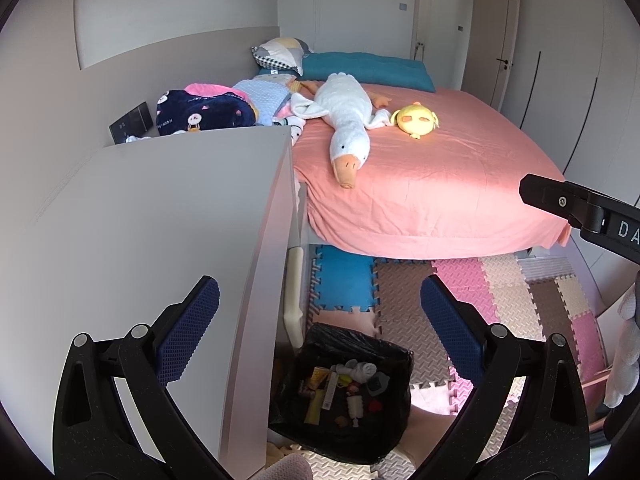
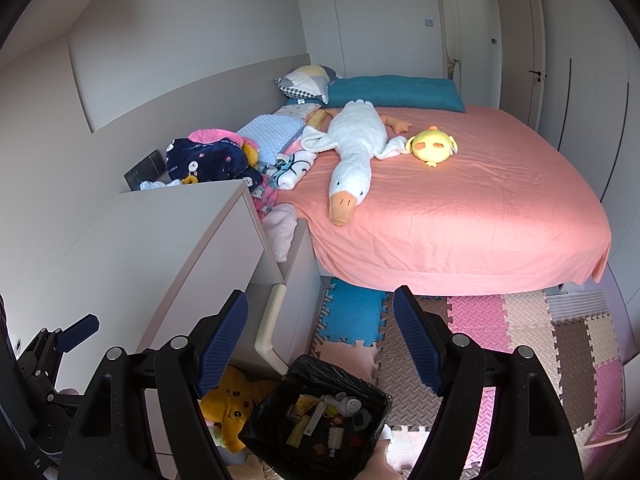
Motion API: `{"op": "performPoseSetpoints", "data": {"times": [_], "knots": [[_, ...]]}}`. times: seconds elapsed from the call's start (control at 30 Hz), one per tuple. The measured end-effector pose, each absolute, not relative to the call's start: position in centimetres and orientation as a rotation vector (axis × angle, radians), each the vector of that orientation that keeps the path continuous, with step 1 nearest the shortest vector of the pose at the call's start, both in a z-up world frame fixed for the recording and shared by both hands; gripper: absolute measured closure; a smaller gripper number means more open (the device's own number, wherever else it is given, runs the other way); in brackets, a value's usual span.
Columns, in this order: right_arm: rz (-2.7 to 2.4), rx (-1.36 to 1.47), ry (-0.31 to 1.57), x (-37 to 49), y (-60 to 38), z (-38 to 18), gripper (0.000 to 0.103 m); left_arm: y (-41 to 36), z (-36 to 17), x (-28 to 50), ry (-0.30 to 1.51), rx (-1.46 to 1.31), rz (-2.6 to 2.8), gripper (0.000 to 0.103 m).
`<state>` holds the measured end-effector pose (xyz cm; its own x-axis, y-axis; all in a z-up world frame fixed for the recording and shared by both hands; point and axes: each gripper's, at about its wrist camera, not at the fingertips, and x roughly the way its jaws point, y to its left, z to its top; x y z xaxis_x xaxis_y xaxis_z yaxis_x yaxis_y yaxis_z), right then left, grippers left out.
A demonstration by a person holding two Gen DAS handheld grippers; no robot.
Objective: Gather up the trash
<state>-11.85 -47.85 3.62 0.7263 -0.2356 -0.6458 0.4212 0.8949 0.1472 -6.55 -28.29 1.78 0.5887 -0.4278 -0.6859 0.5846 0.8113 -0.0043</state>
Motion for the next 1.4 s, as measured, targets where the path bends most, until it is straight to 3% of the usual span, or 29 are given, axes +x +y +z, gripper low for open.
{"op": "performPoseSetpoints", "data": {"times": [1.4], "knots": [[-0.368, 0.295, 0.664, -12.31, -47.88, 3.86, 0.028, -28.54, 1.53, -6.79, 0.745, 0.246, -0.622, 0.006]]}}
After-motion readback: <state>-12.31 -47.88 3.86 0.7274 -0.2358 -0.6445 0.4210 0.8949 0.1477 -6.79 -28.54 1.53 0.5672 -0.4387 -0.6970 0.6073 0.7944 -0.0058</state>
